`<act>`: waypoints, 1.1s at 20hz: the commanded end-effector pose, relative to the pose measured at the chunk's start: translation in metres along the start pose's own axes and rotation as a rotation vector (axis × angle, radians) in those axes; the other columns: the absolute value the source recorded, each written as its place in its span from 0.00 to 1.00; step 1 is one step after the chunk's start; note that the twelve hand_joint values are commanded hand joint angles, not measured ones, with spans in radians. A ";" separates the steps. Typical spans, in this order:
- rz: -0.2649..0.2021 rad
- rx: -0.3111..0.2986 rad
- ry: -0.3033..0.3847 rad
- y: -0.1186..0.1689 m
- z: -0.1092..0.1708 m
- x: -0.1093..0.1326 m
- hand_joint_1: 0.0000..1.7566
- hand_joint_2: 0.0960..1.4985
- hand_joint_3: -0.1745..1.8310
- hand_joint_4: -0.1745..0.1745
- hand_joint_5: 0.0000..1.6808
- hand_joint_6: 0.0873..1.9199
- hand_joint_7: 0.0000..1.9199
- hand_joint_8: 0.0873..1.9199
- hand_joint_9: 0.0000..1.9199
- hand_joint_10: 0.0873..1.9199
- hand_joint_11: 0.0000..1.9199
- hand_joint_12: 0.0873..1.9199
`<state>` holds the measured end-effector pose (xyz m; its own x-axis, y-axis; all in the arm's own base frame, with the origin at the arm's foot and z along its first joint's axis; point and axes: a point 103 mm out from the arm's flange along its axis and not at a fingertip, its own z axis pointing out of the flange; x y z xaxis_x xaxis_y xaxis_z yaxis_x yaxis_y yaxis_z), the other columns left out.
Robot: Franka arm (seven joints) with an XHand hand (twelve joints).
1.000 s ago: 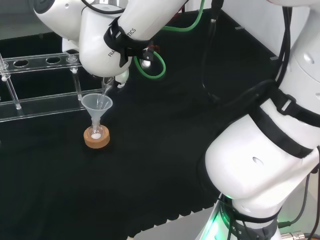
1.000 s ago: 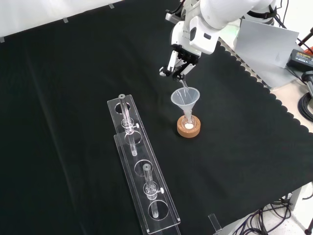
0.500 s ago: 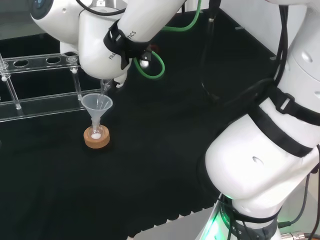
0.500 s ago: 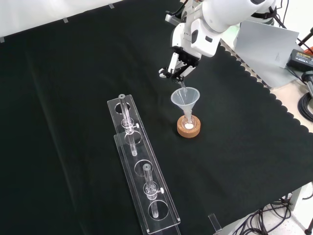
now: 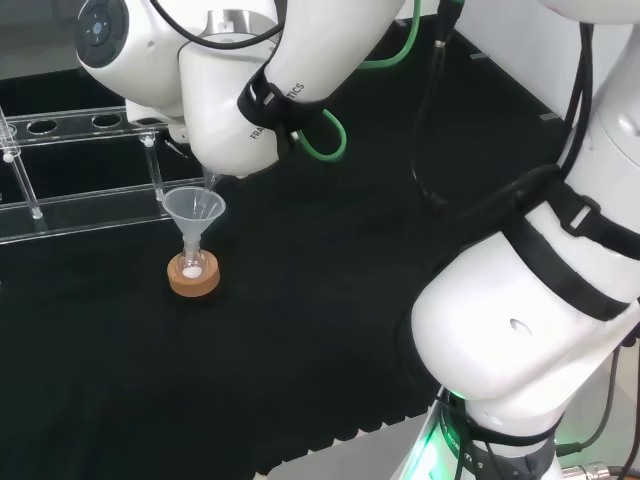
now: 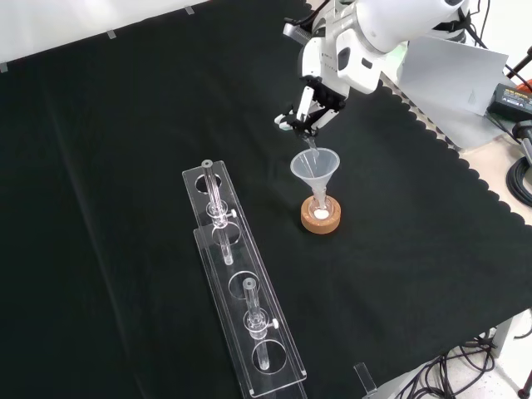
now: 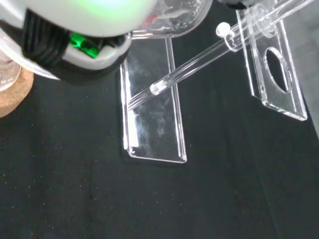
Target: Pour all the NaCl from the weighing funnel into the round-bottom flask.
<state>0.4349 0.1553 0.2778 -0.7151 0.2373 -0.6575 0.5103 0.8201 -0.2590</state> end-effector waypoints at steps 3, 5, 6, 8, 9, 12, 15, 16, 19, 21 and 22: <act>-0.003 -0.015 -0.015 -0.002 0.000 -0.001 0.66 0.33 0.43 1.00 0.94 0.00 0.93 0.00 0.73 0.00 0.16 0.73; 0.003 -0.022 -0.025 -0.002 0.001 -0.003 0.66 0.33 0.43 1.00 0.94 0.00 0.93 0.00 0.73 0.00 0.16 0.73; 0.007 -0.025 -0.031 -0.003 0.002 -0.005 0.66 0.33 0.43 1.00 0.94 0.00 0.93 0.00 0.73 0.00 0.16 0.73; 0.013 -0.024 -0.043 -0.003 0.004 -0.008 0.66 0.33 0.43 1.00 0.94 0.00 0.94 0.00 0.73 0.00 0.16 0.73; 0.015 -0.019 -0.049 -0.004 0.006 -0.010 0.66 0.33 0.43 1.00 0.94 0.00 0.94 0.00 0.73 0.00 0.16 0.73; 0.002 -0.026 -0.073 -0.005 0.007 -0.014 0.66 0.33 0.43 1.00 0.94 0.00 0.94 0.00 0.73 0.00 0.16 0.72; 0.011 -0.023 -0.084 -0.004 0.008 -0.016 0.66 0.32 0.44 1.00 0.94 0.00 0.94 0.00 0.73 0.00 0.17 0.72; 0.011 -0.025 -0.089 -0.004 0.009 -0.016 0.66 0.32 0.44 1.00 0.94 0.00 0.94 0.00 0.73 0.00 0.17 0.72; -0.001 -0.023 -0.093 -0.005 0.010 -0.017 0.66 0.32 0.44 1.00 0.94 0.00 0.94 0.00 0.73 0.00 0.17 0.72; -0.001 -0.030 -0.102 -0.006 0.011 -0.017 0.66 0.32 0.44 1.00 0.94 0.00 0.94 0.00 0.73 0.00 0.17 0.72; 0.003 -0.030 -0.103 -0.005 0.011 -0.017 0.66 0.32 0.44 1.00 0.94 0.00 0.94 0.00 0.73 0.00 0.17 0.72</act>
<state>0.4493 0.1426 0.2836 -0.6658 0.1859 -0.7226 0.4960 0.8338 -0.2425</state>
